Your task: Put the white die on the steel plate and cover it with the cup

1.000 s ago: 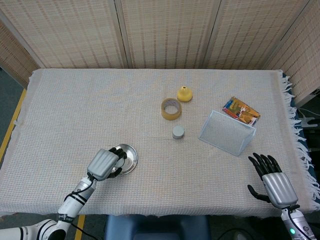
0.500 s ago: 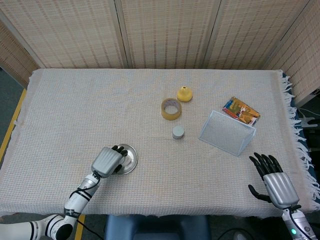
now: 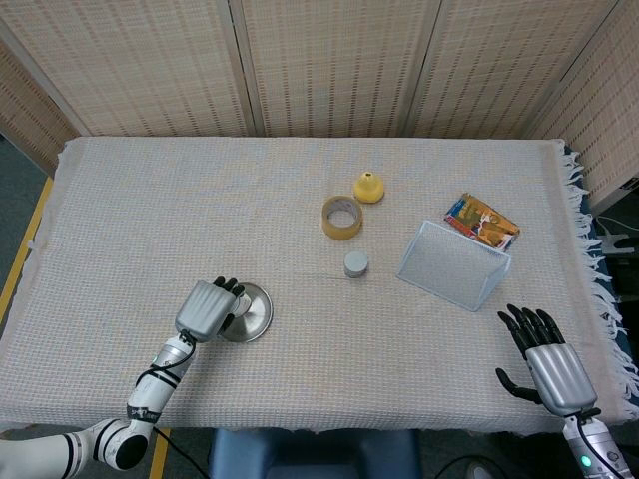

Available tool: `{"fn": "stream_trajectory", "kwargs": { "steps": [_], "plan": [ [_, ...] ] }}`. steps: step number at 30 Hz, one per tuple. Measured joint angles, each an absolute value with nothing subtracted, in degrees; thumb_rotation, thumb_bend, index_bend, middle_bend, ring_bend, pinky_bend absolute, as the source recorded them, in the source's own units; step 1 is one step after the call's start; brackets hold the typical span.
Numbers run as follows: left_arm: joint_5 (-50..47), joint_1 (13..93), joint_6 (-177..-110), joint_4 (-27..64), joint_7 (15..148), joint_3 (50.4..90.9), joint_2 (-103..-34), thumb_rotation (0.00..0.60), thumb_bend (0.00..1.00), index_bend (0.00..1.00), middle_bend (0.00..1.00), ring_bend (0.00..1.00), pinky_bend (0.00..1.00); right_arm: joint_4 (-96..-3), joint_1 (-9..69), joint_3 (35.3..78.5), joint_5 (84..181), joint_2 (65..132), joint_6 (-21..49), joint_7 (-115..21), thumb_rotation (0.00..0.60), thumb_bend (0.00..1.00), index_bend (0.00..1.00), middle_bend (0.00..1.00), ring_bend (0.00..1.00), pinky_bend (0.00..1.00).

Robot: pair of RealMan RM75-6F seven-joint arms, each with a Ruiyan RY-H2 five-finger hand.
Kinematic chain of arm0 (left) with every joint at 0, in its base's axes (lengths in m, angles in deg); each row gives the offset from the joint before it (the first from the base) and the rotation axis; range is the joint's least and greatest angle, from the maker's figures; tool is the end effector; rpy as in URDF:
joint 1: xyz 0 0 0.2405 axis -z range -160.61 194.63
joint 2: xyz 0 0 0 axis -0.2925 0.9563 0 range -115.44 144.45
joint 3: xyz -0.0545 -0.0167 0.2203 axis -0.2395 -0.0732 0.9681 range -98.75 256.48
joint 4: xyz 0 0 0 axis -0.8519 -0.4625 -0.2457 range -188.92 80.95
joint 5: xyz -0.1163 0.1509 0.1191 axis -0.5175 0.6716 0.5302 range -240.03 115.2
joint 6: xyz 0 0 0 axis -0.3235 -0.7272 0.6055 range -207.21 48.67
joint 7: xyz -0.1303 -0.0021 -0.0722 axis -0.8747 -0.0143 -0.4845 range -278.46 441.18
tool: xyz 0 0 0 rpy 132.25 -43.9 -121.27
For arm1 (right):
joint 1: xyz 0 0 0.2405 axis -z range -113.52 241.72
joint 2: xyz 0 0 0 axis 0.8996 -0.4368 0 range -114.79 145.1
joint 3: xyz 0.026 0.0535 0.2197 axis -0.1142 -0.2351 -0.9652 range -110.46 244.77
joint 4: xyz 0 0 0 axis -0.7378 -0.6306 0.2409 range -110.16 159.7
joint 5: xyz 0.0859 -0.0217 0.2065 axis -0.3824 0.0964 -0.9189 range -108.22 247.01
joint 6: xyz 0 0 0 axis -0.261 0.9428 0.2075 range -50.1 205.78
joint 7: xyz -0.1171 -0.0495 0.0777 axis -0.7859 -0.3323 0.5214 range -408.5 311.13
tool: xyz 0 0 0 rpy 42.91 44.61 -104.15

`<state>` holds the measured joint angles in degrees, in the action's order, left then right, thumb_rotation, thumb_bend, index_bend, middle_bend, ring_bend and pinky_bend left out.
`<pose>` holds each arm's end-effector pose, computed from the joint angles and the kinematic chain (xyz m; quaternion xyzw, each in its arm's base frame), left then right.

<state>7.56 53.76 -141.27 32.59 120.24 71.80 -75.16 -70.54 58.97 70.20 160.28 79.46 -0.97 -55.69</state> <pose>-0.1389 0.3015 -0.0318 -0.7839 -0.2389 -0.3122 0.4806 -0.2815 -0.1583 0.0939 0.6754 -0.4009 0.3220 0.5285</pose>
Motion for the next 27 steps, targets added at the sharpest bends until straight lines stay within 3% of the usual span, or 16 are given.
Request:
{"fn": "stream_trajectory", "kwargs": {
  "steps": [13, 27],
  "plan": [
    [6.87, 55.06, -133.58, 42.52, 108.84, 72.32, -68.11, 0.6, 0.37, 0.42, 0.58, 0.52, 0.76, -70.78, 59.11, 70.19, 160.0, 79.39, -0.95, -56.04, 0.45, 0.27, 0.0, 0.0, 0.0, 0.0],
    [3.44, 55.45, -140.31, 36.38, 119.25, 72.11, -71.22, 0.6, 0.37, 0.4, 0.59, 0.53, 0.77, -70.9, 59.24, 70.26, 160.31, 79.21, -1.25, -55.9, 0.45, 0.27, 0.0, 0.0, 0.0, 0.0]
  ]
}}
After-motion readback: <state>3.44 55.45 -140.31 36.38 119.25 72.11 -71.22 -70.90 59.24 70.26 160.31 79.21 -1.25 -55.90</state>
